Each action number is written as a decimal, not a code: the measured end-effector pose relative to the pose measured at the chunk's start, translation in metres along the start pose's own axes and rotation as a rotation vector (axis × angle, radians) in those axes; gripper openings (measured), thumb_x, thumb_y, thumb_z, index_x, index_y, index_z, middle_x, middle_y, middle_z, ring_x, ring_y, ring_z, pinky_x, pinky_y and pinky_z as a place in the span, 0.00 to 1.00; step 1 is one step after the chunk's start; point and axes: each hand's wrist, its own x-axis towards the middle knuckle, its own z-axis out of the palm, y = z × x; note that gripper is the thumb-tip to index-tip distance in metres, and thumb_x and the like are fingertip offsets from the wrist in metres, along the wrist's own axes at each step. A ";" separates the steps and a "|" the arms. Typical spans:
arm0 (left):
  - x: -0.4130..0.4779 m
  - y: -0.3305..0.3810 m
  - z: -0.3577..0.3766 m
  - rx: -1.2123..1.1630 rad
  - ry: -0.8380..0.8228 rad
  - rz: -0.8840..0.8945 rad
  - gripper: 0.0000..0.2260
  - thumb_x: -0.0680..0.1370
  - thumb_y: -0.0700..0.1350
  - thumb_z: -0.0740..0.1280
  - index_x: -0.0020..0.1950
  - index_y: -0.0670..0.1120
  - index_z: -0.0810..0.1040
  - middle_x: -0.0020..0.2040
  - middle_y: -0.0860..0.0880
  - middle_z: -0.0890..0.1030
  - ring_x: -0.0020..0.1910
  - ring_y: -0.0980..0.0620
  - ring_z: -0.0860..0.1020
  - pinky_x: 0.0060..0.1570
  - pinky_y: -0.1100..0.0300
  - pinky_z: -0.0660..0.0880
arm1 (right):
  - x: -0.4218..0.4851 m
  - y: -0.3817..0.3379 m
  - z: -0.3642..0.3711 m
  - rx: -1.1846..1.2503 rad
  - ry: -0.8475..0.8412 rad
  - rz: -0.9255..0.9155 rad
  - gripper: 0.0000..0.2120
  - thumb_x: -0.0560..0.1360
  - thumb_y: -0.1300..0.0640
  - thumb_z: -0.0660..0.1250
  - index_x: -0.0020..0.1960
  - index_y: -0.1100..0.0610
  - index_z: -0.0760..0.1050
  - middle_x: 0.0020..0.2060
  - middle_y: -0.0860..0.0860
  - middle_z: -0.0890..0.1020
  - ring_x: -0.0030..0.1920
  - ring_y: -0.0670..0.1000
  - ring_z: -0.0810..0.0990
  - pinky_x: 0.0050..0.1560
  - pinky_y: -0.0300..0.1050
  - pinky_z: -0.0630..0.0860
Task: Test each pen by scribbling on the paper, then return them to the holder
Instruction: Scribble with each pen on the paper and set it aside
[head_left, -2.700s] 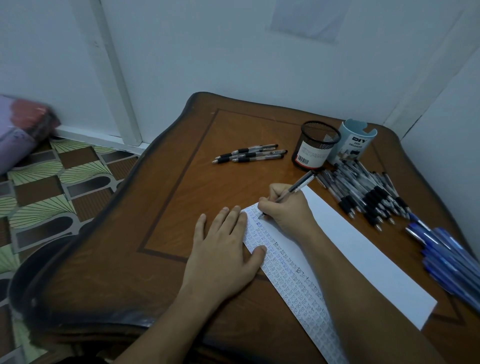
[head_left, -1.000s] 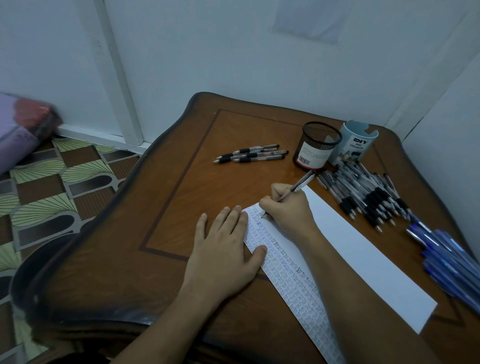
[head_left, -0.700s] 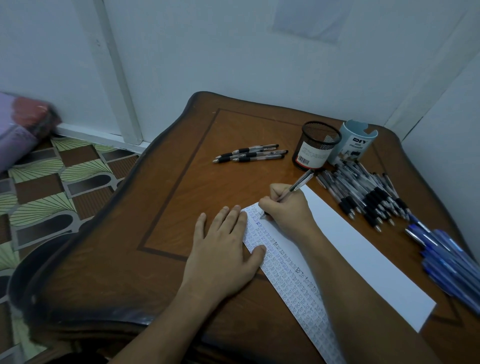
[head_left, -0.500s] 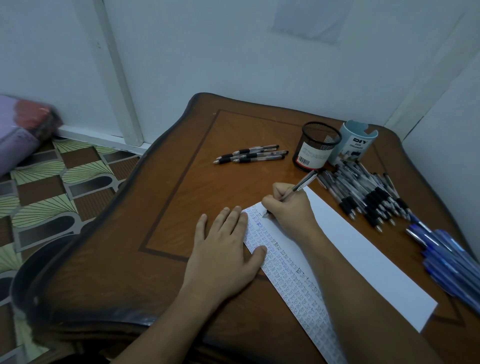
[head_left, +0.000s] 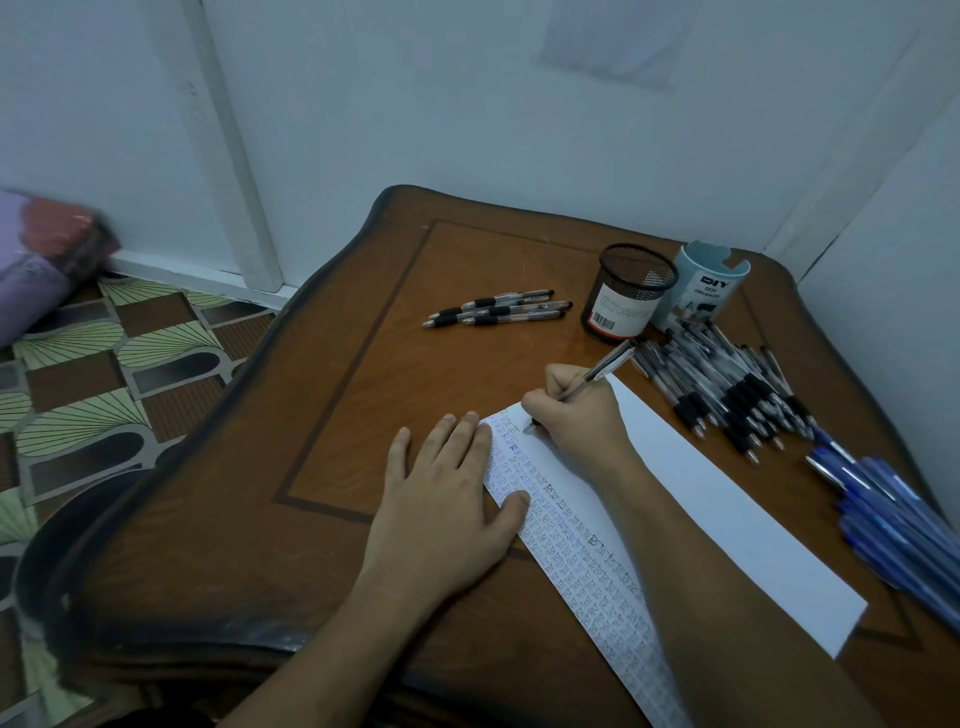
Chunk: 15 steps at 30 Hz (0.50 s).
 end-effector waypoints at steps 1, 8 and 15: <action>0.000 0.000 0.000 0.003 -0.001 0.002 0.39 0.72 0.68 0.38 0.80 0.52 0.55 0.80 0.55 0.52 0.79 0.56 0.47 0.76 0.46 0.41 | 0.000 0.000 0.001 -0.011 -0.006 -0.003 0.24 0.70 0.70 0.66 0.27 0.52 0.57 0.24 0.46 0.59 0.26 0.43 0.61 0.30 0.41 0.60; 0.000 0.000 -0.001 -0.006 -0.007 0.006 0.39 0.72 0.68 0.37 0.80 0.52 0.54 0.80 0.55 0.52 0.79 0.56 0.47 0.76 0.46 0.40 | 0.000 0.002 0.001 -0.001 -0.020 0.006 0.21 0.69 0.66 0.67 0.28 0.52 0.57 0.25 0.47 0.59 0.27 0.46 0.60 0.32 0.46 0.59; -0.001 0.000 -0.002 0.002 -0.010 -0.001 0.39 0.72 0.68 0.37 0.80 0.52 0.54 0.81 0.55 0.51 0.79 0.56 0.46 0.76 0.47 0.40 | 0.005 0.004 -0.002 0.124 0.023 0.065 0.19 0.73 0.72 0.64 0.30 0.57 0.61 0.24 0.49 0.64 0.24 0.44 0.66 0.28 0.40 0.66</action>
